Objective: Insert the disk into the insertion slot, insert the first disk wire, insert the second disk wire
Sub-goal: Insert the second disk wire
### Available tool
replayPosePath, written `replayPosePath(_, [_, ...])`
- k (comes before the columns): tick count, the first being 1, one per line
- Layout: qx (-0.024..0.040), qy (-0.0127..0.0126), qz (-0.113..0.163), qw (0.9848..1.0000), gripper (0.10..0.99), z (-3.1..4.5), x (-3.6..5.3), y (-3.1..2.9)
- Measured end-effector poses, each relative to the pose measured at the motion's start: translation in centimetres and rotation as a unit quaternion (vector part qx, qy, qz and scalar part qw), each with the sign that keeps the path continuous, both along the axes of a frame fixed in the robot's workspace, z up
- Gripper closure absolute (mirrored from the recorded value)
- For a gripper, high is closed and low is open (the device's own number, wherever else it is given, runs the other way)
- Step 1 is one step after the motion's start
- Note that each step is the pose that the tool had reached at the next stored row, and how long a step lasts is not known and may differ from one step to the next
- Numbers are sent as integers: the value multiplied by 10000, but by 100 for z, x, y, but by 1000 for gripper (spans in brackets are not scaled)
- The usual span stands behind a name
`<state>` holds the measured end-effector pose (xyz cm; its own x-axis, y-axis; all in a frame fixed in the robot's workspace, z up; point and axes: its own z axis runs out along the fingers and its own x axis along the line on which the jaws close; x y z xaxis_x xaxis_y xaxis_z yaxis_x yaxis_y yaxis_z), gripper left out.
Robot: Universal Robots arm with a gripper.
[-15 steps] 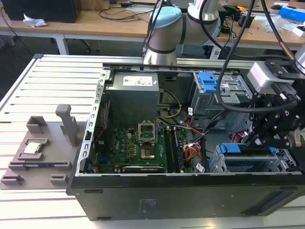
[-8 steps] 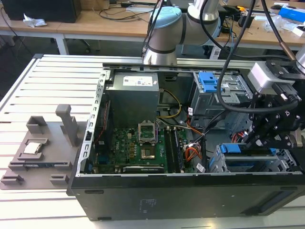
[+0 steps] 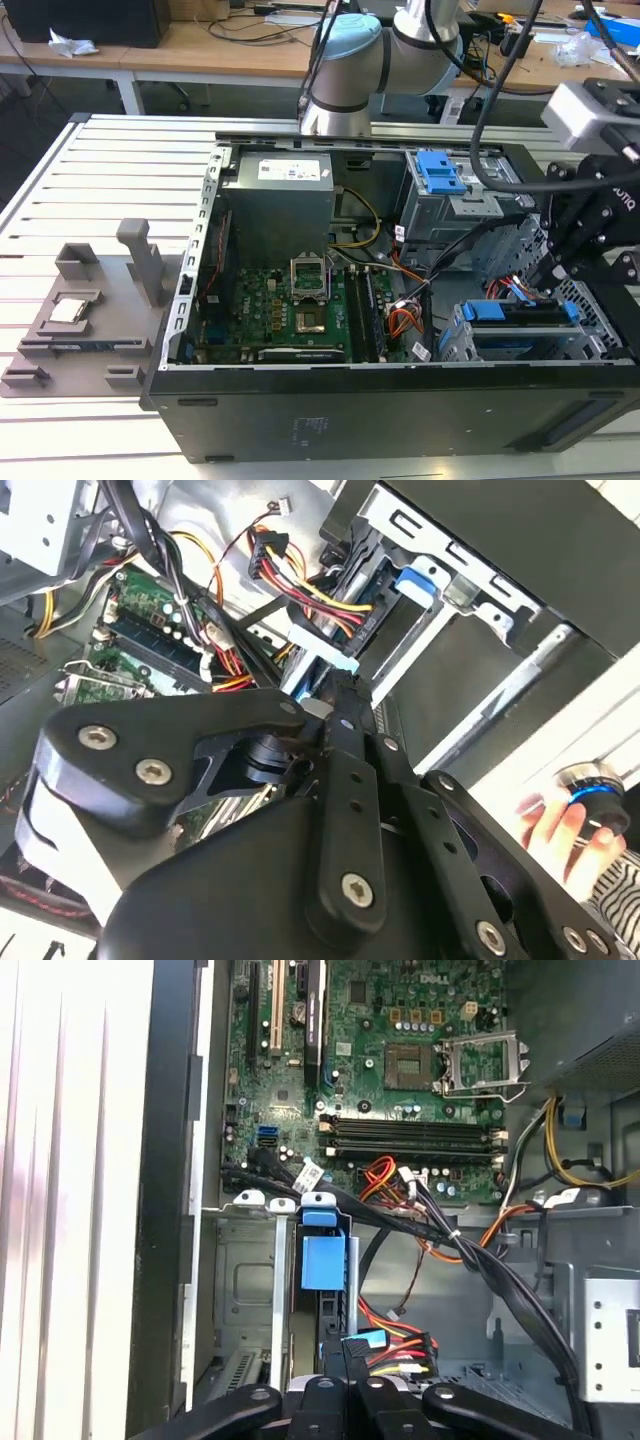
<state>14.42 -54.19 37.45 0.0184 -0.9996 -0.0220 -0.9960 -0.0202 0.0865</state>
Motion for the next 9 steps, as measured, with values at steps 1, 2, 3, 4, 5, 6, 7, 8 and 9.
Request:
replayPosePath(1, [2,0,0,10000,980,8,0,0])
replayPosePath(2, [2,0,0,10000,980,8,0,0])
replayPosePath(3, [1,0,0,10000,980,9,0,0])
replayPosePath(4, [1,0,0,10000,980,9,0,0])
replayPosePath(5, [1,0,0,10000,980,9,0,0])
replayPosePath(6, [2,0,0,10000,980,9,0,0])
replayPosePath(7, [2,0,0,10000,980,9,0,0])
replayPosePath(8, [2,0,0,10000,980,9,0,0])
replayPosePath(9, [2,0,0,10000,980,10,0,0])
